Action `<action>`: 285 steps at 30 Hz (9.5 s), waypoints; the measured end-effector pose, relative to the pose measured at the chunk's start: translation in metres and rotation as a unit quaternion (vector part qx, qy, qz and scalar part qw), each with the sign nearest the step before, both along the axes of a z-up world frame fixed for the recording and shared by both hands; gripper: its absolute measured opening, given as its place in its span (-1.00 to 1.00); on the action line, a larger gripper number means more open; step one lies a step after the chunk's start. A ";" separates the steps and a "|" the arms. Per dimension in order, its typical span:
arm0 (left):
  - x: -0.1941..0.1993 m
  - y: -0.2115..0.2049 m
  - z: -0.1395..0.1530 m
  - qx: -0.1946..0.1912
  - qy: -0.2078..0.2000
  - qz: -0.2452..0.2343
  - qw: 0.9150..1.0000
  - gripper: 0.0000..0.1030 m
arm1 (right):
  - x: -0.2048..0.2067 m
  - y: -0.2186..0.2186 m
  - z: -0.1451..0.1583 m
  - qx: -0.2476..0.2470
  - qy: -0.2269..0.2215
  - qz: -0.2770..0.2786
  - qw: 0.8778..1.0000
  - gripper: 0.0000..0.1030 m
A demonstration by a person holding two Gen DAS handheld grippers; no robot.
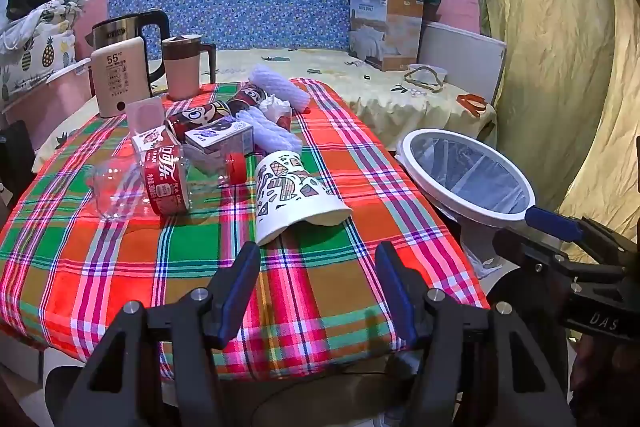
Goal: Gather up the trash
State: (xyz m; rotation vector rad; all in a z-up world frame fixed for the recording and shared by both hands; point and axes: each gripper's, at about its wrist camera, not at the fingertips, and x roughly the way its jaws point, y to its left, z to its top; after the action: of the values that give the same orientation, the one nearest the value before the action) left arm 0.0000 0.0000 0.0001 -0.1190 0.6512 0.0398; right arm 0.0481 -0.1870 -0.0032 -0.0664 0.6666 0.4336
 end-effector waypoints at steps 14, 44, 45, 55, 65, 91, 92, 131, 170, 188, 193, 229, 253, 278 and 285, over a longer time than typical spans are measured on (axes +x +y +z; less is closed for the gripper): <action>0.004 -0.004 -0.002 0.016 -0.007 -0.004 1.000 0.20 | 0.002 0.006 0.001 -0.009 0.000 0.002 1.000 0.46; -0.003 0.001 0.001 -0.001 -0.010 -0.006 1.000 0.20 | -0.001 0.006 0.004 -0.014 -0.008 0.005 1.000 0.46; -0.003 0.001 0.001 -0.001 -0.010 -0.006 1.000 0.20 | 0.000 0.005 0.004 -0.013 -0.007 0.005 1.000 0.46; -0.004 0.000 -0.001 -0.004 -0.008 -0.009 1.000 0.20 | -0.001 0.006 0.005 -0.014 -0.008 0.005 1.000 0.46; -0.003 0.000 0.000 -0.004 -0.008 -0.009 1.000 0.20 | 0.000 0.007 0.005 -0.018 -0.006 0.004 1.000 0.46; -0.004 -0.002 -0.001 -0.004 -0.005 -0.007 1.000 0.20 | 0.000 0.009 0.001 -0.025 0.004 0.001 1.000 0.46; -0.004 -0.003 -0.002 -0.003 -0.004 -0.007 1.000 0.20 | 0.000 0.009 0.001 -0.025 0.004 0.001 1.000 0.46; 0.026 0.136 0.002 0.002 -0.015 0.125 0.992 0.33 | 0.059 0.099 -0.015 0.000 0.070 0.112 0.991 0.46; 0.047 0.124 -0.028 -0.056 0.062 -0.007 0.996 0.36 | 0.068 0.081 -0.032 0.032 0.158 0.103 0.981 0.23; 0.027 0.090 -0.008 -0.085 0.020 0.001 0.996 0.25 | 0.065 0.040 -0.021 0.066 0.138 0.070 0.986 0.23; 0.026 0.080 0.004 -0.084 0.007 -0.009 0.996 0.25 | 0.067 0.027 -0.016 0.073 0.129 0.057 0.987 0.23; 0.164 -0.093 0.002 -0.046 0.042 -0.215 0.975 0.25 | 0.107 -0.101 -0.022 0.010 0.098 -0.124 0.987 0.37; 0.121 -0.057 0.009 -0.066 0.014 -0.158 0.985 0.32 | 0.084 -0.077 -0.004 0.027 0.056 -0.084 0.994 0.38; 0.076 0.049 -0.005 -0.047 0.014 0.002 0.999 0.29 | 0.071 0.008 -0.007 0.032 0.086 0.049 0.995 0.19; 0.074 0.097 -0.002 -0.036 0.013 0.083 0.996 0.29 | 0.081 0.038 -0.005 0.023 0.086 0.076 0.993 0.19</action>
State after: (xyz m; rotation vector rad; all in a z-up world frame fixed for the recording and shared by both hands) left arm 0.0742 0.0974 -0.0024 -0.2414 0.6684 0.1780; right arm 0.1289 -0.1488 -0.0081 -0.0376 0.8232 0.6060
